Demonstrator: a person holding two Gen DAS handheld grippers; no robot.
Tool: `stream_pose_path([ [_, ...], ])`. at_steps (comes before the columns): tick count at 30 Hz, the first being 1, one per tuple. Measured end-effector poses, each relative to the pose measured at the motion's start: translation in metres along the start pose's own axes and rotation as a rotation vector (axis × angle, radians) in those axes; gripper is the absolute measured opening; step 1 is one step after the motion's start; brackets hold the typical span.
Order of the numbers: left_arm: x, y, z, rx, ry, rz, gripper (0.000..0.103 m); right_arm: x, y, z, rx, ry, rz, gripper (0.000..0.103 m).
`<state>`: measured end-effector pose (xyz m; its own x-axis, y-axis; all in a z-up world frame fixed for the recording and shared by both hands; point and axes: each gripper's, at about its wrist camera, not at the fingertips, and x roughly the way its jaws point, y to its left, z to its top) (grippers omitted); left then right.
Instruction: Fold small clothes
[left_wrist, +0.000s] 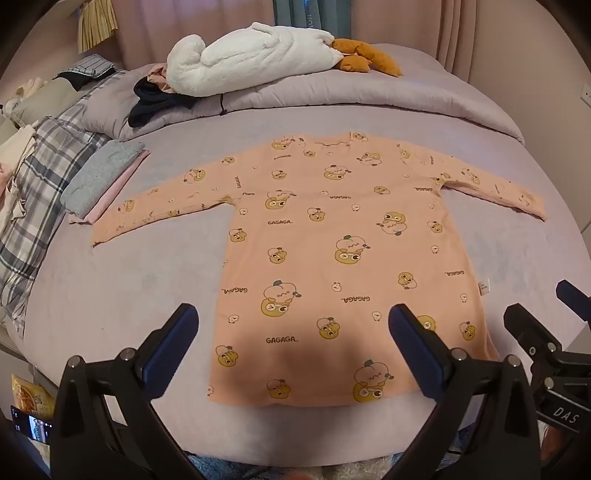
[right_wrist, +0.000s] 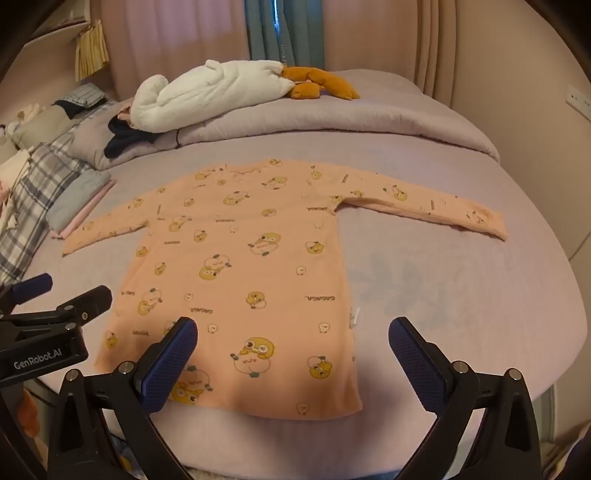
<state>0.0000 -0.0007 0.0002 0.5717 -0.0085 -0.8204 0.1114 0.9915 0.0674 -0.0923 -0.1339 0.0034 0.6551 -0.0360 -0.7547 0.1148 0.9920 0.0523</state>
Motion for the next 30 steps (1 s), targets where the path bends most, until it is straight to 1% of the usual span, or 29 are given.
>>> stream_pose_path([
  [3, 0.0016, -0.0019, -0.0009, -0.008, -0.009, -0.017, 0.103, -0.0008, 0.0009, 0.0002, 0.001, -0.01, 0.005, 0.102],
  [9, 0.0012, -0.0031, -0.0006, -0.004, -0.011, -0.006, 0.103, 0.0003, 0.0001, 0.0006, -0.003, -0.004, 0.01, 0.102],
  [30, -0.0037, -0.0056, -0.0054, 0.015, -0.011, -0.014, 0.103, -0.001, 0.0012, 0.0, -0.005, -0.003, 0.007, 0.102],
])
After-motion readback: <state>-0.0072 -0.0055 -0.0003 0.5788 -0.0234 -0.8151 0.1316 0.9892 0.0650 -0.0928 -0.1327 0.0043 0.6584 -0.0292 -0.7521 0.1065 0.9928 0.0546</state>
